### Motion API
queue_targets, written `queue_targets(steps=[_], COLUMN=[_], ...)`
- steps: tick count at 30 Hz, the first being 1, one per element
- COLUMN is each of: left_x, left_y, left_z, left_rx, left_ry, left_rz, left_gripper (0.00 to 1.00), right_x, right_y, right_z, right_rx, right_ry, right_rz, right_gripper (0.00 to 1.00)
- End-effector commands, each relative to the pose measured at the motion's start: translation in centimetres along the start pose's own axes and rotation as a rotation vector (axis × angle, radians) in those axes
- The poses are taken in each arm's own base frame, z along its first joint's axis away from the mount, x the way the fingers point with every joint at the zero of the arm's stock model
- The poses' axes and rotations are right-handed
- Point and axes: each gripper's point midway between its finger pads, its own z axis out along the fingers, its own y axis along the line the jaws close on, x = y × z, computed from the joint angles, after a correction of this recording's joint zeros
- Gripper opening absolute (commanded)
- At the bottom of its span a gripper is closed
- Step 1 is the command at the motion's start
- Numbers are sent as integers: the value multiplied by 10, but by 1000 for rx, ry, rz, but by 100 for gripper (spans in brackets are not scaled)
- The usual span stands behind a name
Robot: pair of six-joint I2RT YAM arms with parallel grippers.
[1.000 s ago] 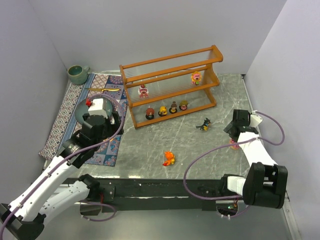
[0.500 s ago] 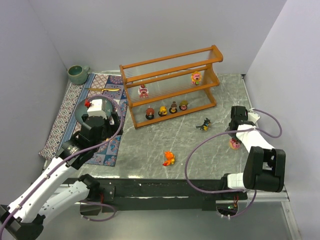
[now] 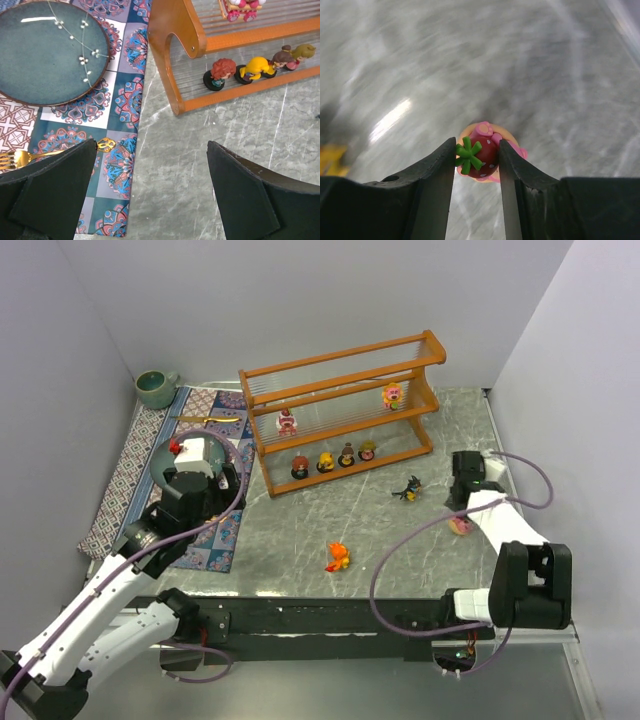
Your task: Place and organize the plastic toys onto the shelf
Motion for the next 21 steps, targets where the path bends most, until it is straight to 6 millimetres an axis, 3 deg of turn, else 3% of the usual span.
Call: queue_targets(steps=[1, 7, 10, 11, 13, 14, 16, 21], left_x=[-1, 3, 7, 10, 14, 16, 22, 28], left_y=[-10, -19, -27, -32, -36, -38, -47, -78], left_z=[3, 10, 12, 12, 17, 18, 21, 17], left_rx=[63, 132, 191, 224, 246, 260, 307, 438], left_ry=[4, 30, 56, 74, 97, 110, 147, 239], left_rz=[6, -3, -10, -9, -18, -22, -38, -155], left_gripper=[97, 97, 97, 97, 97, 97, 97, 97], right_x=[-2, 38, 55, 70, 82, 97, 105, 137], right_y=[57, 132, 151, 161, 171, 178, 187, 199], right_z=[-43, -106, -132, -148, -168, -183, -202, -252], right_rx=[-196, -531, -645, -708, -794, -865, -944, -1164], right_ry=[-100, -196, -277, -294, -344, -351, -398, -526], right_rz=[-196, -567, -774, -845, -944, -996, -1037, -1152], right_gripper=[0, 0, 0, 0, 0, 0, 0, 0])
